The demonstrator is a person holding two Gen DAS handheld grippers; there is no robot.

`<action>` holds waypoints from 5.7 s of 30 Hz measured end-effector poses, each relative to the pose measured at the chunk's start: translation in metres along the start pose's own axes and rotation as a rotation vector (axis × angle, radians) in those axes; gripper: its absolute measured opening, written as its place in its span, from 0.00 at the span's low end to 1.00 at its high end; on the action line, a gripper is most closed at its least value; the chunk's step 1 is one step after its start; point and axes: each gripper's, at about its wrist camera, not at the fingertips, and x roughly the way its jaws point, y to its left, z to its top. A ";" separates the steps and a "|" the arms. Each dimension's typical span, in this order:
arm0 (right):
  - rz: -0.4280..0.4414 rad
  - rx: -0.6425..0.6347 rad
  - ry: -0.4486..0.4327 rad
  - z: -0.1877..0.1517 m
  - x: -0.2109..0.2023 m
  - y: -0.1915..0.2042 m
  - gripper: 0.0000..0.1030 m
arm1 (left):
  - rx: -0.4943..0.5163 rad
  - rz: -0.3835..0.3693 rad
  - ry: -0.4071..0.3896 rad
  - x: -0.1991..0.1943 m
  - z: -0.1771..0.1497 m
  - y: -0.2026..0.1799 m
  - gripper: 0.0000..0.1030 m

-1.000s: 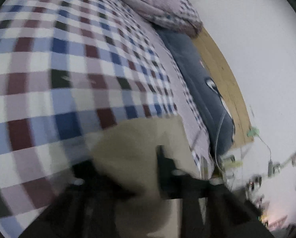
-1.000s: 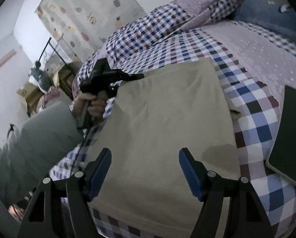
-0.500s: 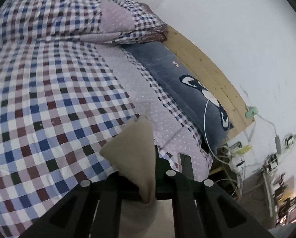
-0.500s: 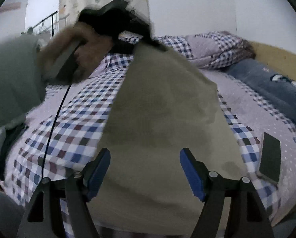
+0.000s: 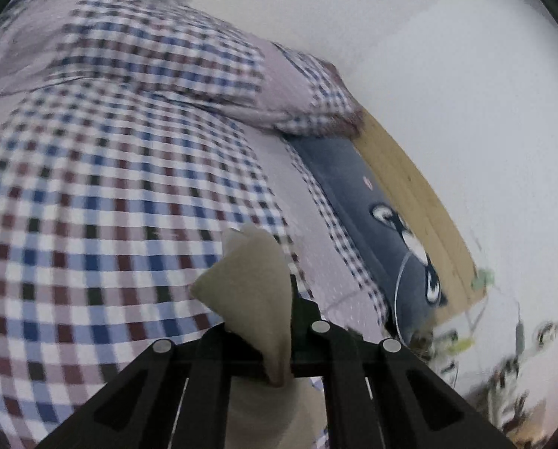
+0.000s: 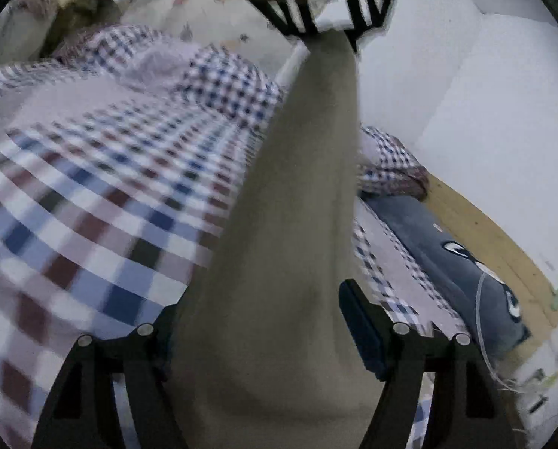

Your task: Fold clothes

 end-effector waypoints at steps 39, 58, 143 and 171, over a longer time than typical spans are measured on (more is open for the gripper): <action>0.907 -0.135 -0.400 0.311 -0.135 0.024 0.08 | -0.572 0.297 -0.695 -0.491 -0.038 0.230 0.05; 0.904 -0.681 -0.651 0.116 -0.274 0.290 0.08 | -0.618 0.498 -0.706 -0.575 -0.272 0.445 0.05; 0.552 0.191 -0.294 0.115 -0.168 -0.197 0.92 | 0.159 0.305 -0.526 -0.294 -0.166 -0.052 0.86; 0.560 0.719 -0.191 0.038 0.025 -0.406 0.99 | 0.167 0.224 -0.334 -0.065 -0.074 -0.134 0.89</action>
